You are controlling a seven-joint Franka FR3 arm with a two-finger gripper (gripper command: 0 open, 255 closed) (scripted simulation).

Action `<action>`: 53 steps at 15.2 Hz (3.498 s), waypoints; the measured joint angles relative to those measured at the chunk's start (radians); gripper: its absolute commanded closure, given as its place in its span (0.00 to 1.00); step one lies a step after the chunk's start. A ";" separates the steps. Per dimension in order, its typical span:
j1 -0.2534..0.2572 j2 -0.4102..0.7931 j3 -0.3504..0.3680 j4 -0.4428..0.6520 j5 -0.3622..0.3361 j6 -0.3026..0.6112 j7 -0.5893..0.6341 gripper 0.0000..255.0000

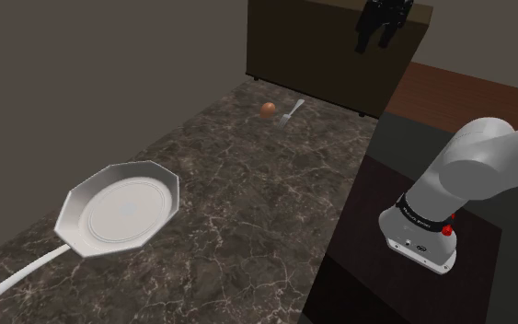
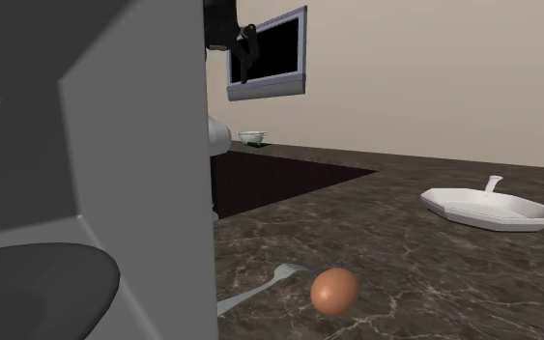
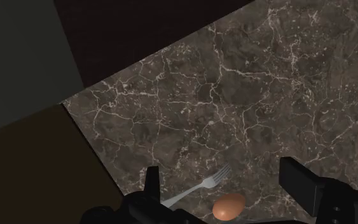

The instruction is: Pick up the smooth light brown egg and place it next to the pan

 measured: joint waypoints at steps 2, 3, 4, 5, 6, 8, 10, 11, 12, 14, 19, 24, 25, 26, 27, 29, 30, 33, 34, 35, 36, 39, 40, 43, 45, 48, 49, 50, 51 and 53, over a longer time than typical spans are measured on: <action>-0.001 0.011 0.007 -0.005 0.002 0.015 0.011 0.00; -0.001 0.026 0.018 -0.017 0.006 0.041 0.030 0.00; -0.004 0.043 0.027 -0.024 0.007 0.066 0.048 0.00; -0.006 0.063 0.038 -0.031 0.009 0.093 0.069 0.00; -0.008 0.086 0.049 -0.039 0.010 0.123 0.090 0.00; -0.011 0.142 0.077 -0.040 0.015 0.180 0.141 0.00; -0.016 0.185 0.101 -0.058 0.015 0.239 0.188 0.00; -0.019 0.212 0.113 -0.062 0.014 0.270 0.212 0.00; -0.019 0.250 0.130 -0.048 0.015 0.295 0.243 0.00; -0.029 0.325 0.147 -0.033 0.004 0.352 0.285 0.00; -0.050 0.498 0.187 0.016 -0.034 0.467 0.404 0.00; -0.061 0.679 0.215 0.098 -0.094 0.550 0.536 0.00; -0.061 0.721 0.218 0.113 -0.109 0.573 0.565 0.00; -0.063 0.765 0.218 0.142 -0.125 0.585 0.589 0.00; -0.060 0.804 0.221 0.161 -0.141 0.600 0.620 0.00; -0.055 0.884 0.220 0.207 -0.171 0.625 0.675 0.00; -0.053 0.923 0.216 0.235 -0.185 0.632 0.695 0.00; -0.051 0.966 0.211 0.254 -0.201 0.652 0.717 0.00; -0.051 0.973 0.209 0.247 -0.205 0.666 0.721 0.00; -0.051 0.983 0.207 0.248 -0.209 0.675 0.723 0.00; -0.052 0.990 0.206 0.243 -0.212 0.686 0.724 0.00; -0.052 1.006 0.203 0.233 -0.219 0.712 0.731 0.00; -0.052 1.008 0.203 0.233 -0.220 0.714 0.731 0.00; -0.052 1.010 0.203 0.233 -0.221 0.717 0.732 0.00; -0.052 1.010 0.203 0.233 -0.221 0.717 0.732 1.00; -0.052 1.010 0.203 0.233 -0.221 0.717 0.732 1.00; -0.052 1.010 0.203 0.233 -0.221 0.717 0.732 1.00; -0.052 1.010 0.203 0.233 -0.221 0.717 0.732 1.00; -0.052 1.010 0.203 0.233 -0.221 0.717 0.732 1.00; -0.052 1.010 0.203 0.233 -0.221 0.717 0.732 1.00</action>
